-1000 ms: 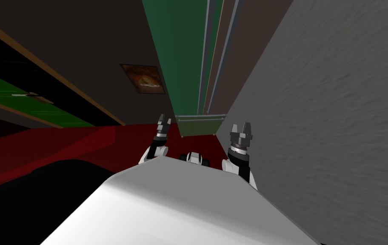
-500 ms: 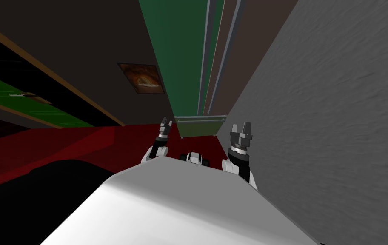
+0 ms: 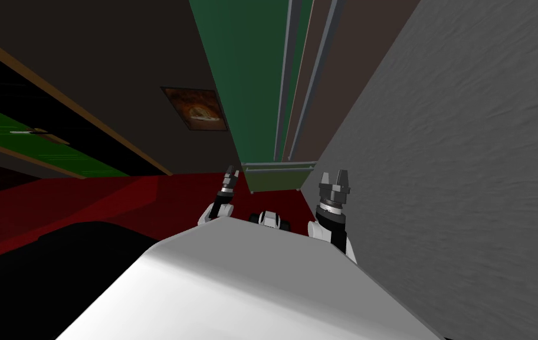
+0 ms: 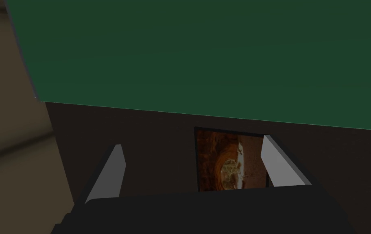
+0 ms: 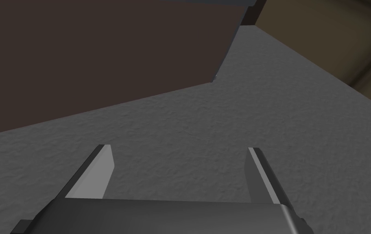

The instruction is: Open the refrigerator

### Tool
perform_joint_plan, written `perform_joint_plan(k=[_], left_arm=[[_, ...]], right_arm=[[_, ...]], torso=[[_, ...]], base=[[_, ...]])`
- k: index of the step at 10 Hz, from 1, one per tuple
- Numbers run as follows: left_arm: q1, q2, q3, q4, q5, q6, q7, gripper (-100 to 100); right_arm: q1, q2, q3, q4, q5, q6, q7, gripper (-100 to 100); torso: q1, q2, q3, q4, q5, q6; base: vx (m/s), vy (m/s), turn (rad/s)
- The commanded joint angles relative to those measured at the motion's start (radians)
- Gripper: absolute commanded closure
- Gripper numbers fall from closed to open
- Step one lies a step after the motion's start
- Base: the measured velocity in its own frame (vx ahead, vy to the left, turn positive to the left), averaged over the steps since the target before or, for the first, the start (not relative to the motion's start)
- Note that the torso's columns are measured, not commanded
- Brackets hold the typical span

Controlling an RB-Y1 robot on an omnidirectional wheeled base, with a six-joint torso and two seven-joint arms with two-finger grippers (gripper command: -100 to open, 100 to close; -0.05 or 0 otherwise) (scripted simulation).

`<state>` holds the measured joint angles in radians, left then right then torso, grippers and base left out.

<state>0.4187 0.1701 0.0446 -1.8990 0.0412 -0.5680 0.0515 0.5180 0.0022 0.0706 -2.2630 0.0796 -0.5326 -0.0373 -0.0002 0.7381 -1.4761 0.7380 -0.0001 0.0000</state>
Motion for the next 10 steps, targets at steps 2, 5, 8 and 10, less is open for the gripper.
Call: perform_joint_plan(k=[2,5,8,10], left_arm=[[-0.022,0.020,0.014,0.097,-0.002,-0.033,0.000,-100],[-0.044,0.031,0.024,0.183,-0.006,-0.070,-0.004,-100],[-0.056,0.035,0.029,0.242,-0.008,-0.089,-0.006,-100],[-0.068,0.037,0.035,0.293,-0.010,-0.109,-0.008,-100]], right_arm=[[0.000,0.000,0.000,0.000,0.000,0.000,0.000,0],[0.000,0.000,0.000,0.000,0.000,0.000,0.000,0],[0.000,0.000,0.000,0.000,0.000,0.000,0.000,0],[0.000,0.000,0.000,0.000,0.000,0.000,0.000,0]], torso=[[0.001,-0.001,-0.001,0.000,0.000,0.000],[0.000,0.001,0.001,0.000,0.000,0.000],[0.001,-0.001,0.000,0.000,0.000,0.000],[0.000,-0.001,0.000,0.000,0.000,0.000]], base=[[0.091,0.013,0.013],[0.072,-0.006,0.012],[0.065,0.004,0.010],[0.073,-0.001,0.011]])
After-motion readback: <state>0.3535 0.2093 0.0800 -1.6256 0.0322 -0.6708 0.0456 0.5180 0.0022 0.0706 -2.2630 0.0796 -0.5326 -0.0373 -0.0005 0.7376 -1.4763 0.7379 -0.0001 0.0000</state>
